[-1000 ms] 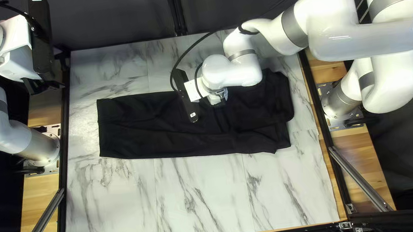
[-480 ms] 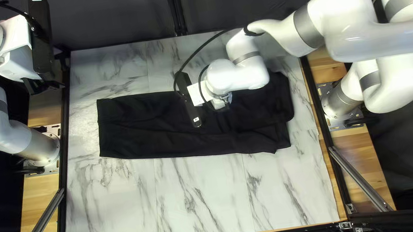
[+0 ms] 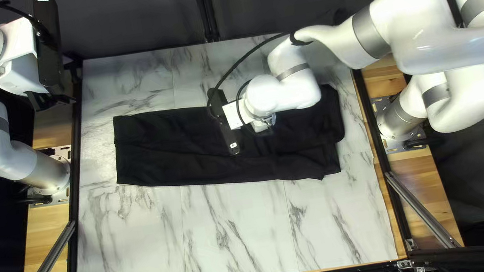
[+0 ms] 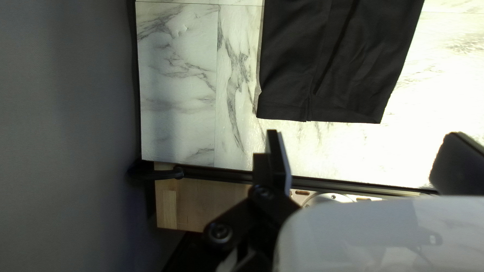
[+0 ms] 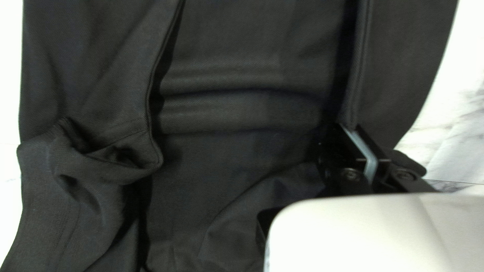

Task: Fold t-shirt

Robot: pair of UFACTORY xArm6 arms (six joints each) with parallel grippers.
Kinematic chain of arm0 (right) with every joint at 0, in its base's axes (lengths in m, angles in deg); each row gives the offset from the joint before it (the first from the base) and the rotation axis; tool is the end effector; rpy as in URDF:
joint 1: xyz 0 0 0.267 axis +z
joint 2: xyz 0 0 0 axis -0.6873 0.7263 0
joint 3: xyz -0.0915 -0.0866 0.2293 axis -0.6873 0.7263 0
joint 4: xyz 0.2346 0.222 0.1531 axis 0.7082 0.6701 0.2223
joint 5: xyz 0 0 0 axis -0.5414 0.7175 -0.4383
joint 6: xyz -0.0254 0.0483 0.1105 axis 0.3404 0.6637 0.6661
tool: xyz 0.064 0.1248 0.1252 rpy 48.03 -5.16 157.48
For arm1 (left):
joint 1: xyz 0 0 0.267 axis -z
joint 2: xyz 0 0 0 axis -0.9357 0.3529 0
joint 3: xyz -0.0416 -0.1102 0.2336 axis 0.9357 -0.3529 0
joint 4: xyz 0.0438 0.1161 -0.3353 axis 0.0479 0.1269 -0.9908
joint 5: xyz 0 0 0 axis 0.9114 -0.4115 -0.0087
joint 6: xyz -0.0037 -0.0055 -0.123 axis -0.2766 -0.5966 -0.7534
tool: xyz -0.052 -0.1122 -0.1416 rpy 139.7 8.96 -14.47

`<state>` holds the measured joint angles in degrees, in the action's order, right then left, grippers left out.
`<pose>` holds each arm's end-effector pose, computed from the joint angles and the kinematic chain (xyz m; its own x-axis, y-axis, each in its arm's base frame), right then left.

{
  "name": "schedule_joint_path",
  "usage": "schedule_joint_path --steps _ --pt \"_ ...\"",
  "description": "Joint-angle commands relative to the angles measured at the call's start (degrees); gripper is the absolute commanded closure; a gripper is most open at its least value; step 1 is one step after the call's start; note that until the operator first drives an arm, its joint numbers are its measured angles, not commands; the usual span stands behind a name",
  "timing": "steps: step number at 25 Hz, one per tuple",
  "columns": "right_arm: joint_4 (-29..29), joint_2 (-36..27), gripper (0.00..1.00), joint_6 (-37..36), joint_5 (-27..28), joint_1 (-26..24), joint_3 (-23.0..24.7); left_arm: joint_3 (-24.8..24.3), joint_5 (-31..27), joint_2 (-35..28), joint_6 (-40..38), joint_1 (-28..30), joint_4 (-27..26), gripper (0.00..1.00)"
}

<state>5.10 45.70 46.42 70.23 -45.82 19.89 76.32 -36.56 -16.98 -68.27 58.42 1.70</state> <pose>0.4317 -0.0585 0.0068 0.9636 0.2659 -0.0274 0.2652 -0.9381 0.2226 0.2862 0.0817 0.3465 0.9674 0.0241 0.2521 0.0591 -0.9895 -0.1319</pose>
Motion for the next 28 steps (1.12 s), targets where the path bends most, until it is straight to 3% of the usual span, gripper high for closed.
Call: schedule_joint_path --steps 1,10,20,28 --pt "1.3 -1.0 0.00 -1.1 0.5 0.0 0.4 0.0 0.0 0.0 0.0 0.0 0.0 0.00" --pt "3.7 -11.9 0.00 -3.3 3.2 -2.2 8.4 0.0 0.0 0.0 0.0 0.0 0.0 0.00" --pt "5.8 -25.8 0.00 -7.5 10.0 -4.7 20.1 0.0 0.0 0.0 0.0 0.0 0.0 0.00" --pt "6.3 -36.8 0.00 -19.7 9.9 -16.8 29.9 0.0 0.0 0.0 0.0 0.0 0.0 0.00"
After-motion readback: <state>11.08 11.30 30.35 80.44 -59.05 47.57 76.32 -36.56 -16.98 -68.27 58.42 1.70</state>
